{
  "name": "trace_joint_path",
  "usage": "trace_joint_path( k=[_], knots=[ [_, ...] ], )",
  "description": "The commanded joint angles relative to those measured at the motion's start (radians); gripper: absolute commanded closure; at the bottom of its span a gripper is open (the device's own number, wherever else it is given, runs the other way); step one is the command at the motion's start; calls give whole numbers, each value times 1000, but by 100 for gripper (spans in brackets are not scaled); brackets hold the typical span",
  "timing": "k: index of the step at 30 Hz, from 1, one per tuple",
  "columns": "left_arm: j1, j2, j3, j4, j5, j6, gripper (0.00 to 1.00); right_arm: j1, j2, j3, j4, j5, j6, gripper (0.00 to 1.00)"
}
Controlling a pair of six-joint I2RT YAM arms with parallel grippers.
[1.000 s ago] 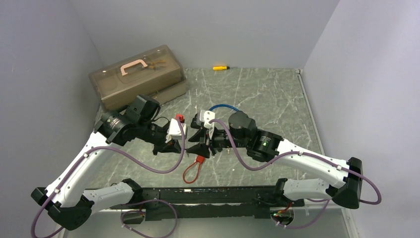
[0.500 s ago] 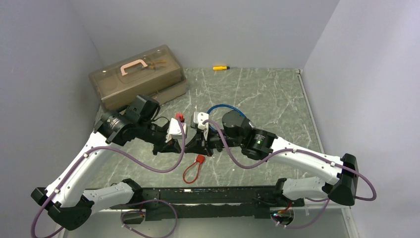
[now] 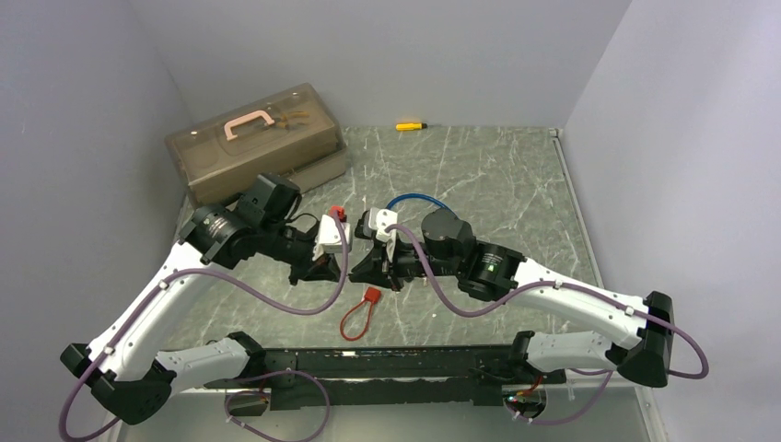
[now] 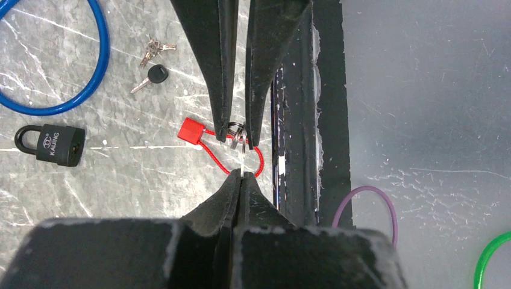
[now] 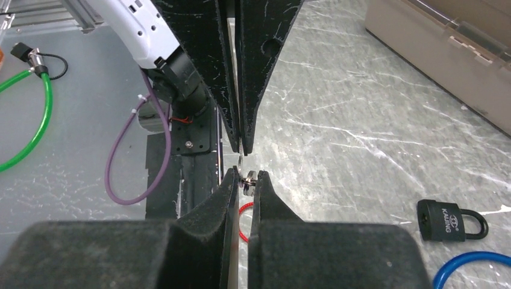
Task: Unlock with the key
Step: Adjust the key.
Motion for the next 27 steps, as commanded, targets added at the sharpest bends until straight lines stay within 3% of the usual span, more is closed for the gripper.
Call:
trace_joint_path(
  k=[1,2,5,9,13,18,21,24,27],
  knots=[
    [0,13,48,17,11,-39,97,0,-54,-19,1,35,16,100],
    [0,16,48,21,8,-46,90,-1,-58,-19,-2,37,16,100],
    [-1,25,45,34,-19,-61,51,-1,-77,-29,-7,49,21,100],
    [2,27,2,88,-65,-78,27,-2,-129,-62,-31,91,29,100],
    [14,95,-55,117,-60,-127,23,-2,-218,-143,-32,157,77,100],
    [53,205,-142,199,-13,-168,31,-4,-333,-232,-36,194,157,100],
    [56,189,-118,244,96,-161,32,-3,-378,-269,-14,200,196,100],
    [43,127,-124,325,181,-159,27,-4,-360,-274,36,172,203,100],
    [41,135,-85,267,250,-101,23,-3,-296,-242,63,138,189,100]
  ],
)
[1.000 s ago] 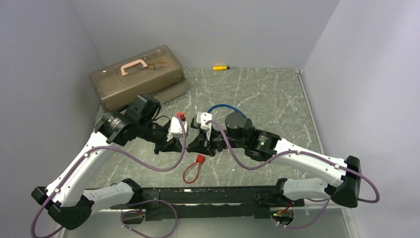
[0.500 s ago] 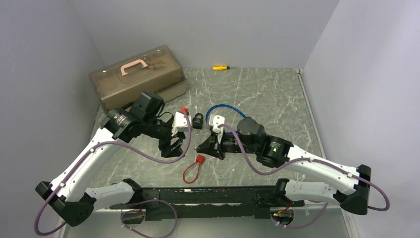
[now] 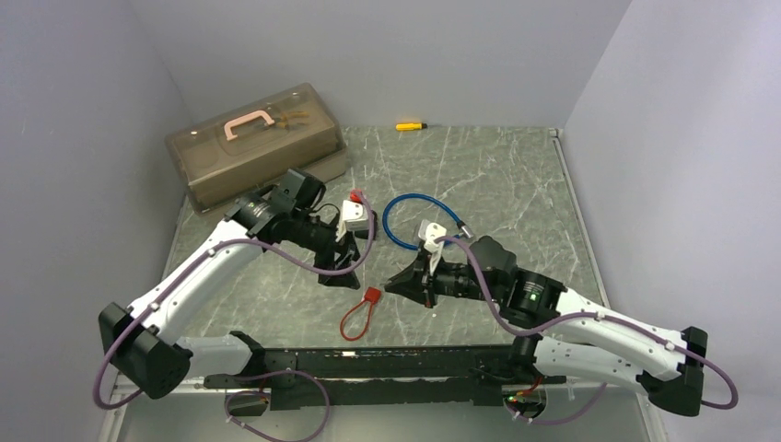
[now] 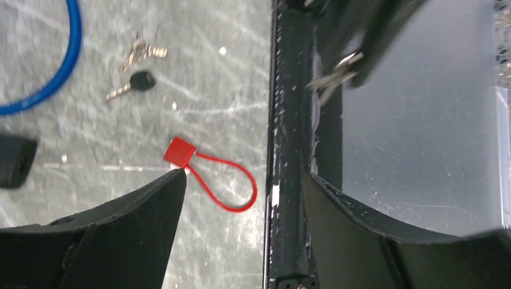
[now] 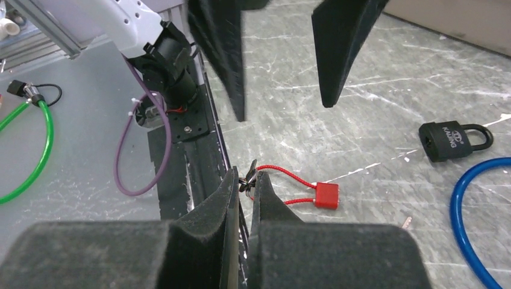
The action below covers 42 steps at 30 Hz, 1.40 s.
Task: Unlock with the key
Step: Adjust the key.
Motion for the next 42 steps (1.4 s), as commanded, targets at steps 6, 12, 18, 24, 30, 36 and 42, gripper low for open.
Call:
trace_joint_path(
  k=[6,12,18,24,30,36,42],
  knots=[
    [-19,-80,31,-56,303,157,23,-2,144,72,153,-74,7,100],
    [-31,-100,-6,-44,231,186,29,-2,166,100,191,-99,9,100],
    [-41,-100,-10,36,144,112,37,-2,183,114,212,-110,13,100],
    [-50,-107,28,-2,160,132,63,-3,201,126,207,-95,5,100],
    [-64,-130,29,-50,109,175,92,-3,201,128,206,-82,1,100],
    [-68,-148,49,-63,36,187,100,-3,213,137,169,-96,1,100],
    [-69,-148,94,-87,-6,195,100,-3,227,156,105,-126,-2,87]
  ],
)
